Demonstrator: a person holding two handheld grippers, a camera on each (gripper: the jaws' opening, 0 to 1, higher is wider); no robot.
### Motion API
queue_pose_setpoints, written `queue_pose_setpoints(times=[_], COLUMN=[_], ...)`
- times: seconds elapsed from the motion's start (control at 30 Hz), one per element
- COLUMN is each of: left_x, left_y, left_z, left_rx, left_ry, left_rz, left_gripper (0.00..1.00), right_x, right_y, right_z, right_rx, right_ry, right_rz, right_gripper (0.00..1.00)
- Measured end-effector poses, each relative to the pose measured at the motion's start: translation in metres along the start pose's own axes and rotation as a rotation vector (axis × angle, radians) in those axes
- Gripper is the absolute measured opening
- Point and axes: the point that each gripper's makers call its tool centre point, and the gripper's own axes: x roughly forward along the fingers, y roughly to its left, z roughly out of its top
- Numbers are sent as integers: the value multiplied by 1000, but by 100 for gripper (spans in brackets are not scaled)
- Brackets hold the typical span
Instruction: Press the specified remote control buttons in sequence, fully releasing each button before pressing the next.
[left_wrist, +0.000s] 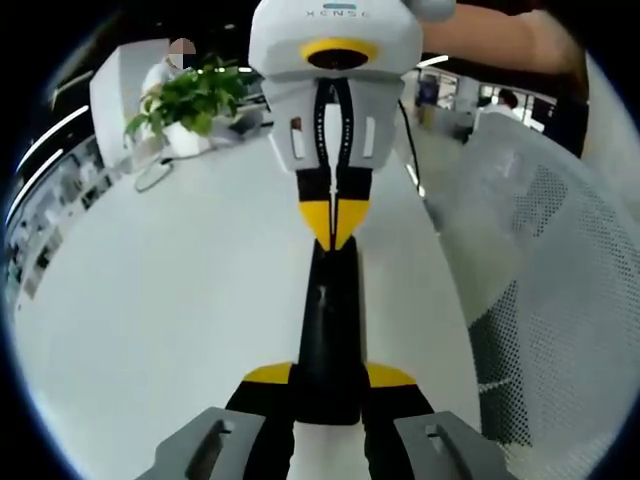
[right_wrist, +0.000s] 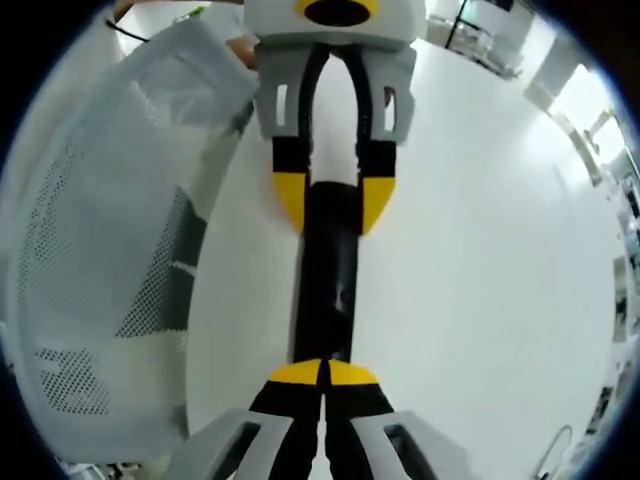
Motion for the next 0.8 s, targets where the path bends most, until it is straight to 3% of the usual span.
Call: queue_pose_setpoints(times=[0.43,0.8], left_x=[0,0], left_y=[0,1], left_z=[0,-1], left_rx=[1,3], left_ry=[4,5], left_rz=[0,-2], left_gripper=[24,24], right_x=[-3,-11], right_y=[-2,-3], right_z=[-1,11], right_rx=[13,11], right_ry=[-23,-56], right_rz=[-9,-17], right_gripper=[0,0])
